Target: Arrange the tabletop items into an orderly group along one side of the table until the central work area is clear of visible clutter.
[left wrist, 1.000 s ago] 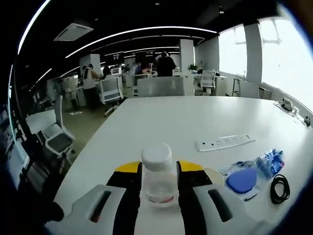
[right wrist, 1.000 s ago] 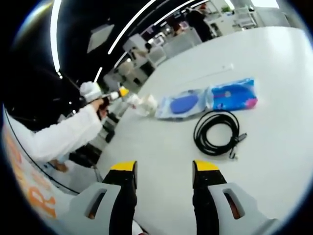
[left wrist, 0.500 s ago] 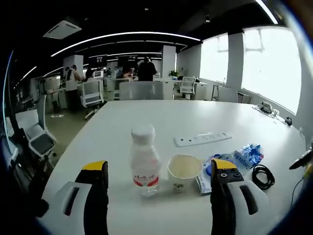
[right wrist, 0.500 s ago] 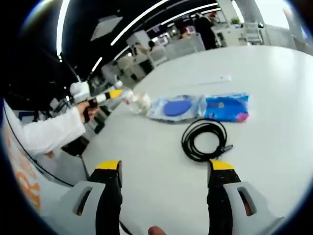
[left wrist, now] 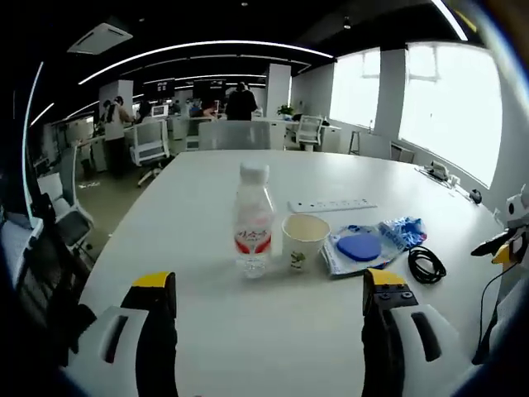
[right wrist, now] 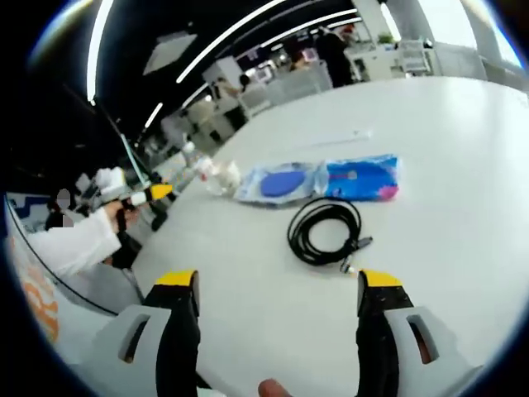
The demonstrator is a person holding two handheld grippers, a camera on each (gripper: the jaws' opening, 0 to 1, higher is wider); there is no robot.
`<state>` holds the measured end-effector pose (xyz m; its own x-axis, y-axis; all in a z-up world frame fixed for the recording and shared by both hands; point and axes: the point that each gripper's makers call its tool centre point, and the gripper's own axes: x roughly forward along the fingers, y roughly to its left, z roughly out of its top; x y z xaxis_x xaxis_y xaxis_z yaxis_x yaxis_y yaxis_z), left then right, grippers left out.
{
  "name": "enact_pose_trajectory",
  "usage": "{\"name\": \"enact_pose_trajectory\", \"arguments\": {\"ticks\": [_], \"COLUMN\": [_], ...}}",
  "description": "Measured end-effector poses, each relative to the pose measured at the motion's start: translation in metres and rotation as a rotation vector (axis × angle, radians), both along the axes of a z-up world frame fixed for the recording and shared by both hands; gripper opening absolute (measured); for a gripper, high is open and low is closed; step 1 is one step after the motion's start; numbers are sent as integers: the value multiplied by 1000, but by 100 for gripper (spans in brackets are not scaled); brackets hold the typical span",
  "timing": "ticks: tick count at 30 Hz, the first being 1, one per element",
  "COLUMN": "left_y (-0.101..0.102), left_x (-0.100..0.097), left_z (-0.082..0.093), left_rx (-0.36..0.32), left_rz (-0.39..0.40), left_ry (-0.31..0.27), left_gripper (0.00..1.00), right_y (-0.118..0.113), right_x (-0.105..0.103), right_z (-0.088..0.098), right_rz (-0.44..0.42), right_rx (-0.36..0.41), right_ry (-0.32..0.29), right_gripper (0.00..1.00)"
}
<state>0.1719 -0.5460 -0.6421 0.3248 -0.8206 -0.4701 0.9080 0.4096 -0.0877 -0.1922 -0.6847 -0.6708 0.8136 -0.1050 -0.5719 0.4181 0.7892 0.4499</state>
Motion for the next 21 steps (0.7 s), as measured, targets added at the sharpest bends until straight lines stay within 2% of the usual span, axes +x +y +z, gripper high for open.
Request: {"name": "enact_pose_trajectory", "arguments": {"ticks": [5, 10, 14, 21], "left_y": [23, 37, 49, 56], "left_x": [-16, -31, -37, -45], "left_z": [-4, -10, -20, -28], "left_rx": [0, 11, 13, 5], "left_rz": [-15, -36, -1, 28], "left_ry": [32, 50, 80, 125], "left_gripper": [97, 98, 97, 96], "right_y": [0, -1, -2, 2], "right_x": [-9, -20, -26, -29], "right_z": [-1, -8, -10, -13], "right_rz": [-11, -18, -38, -33], "right_rx": [1, 1, 10, 15], "right_ry": [7, 30, 29, 33], "right_gripper": [77, 77, 76, 73]}}
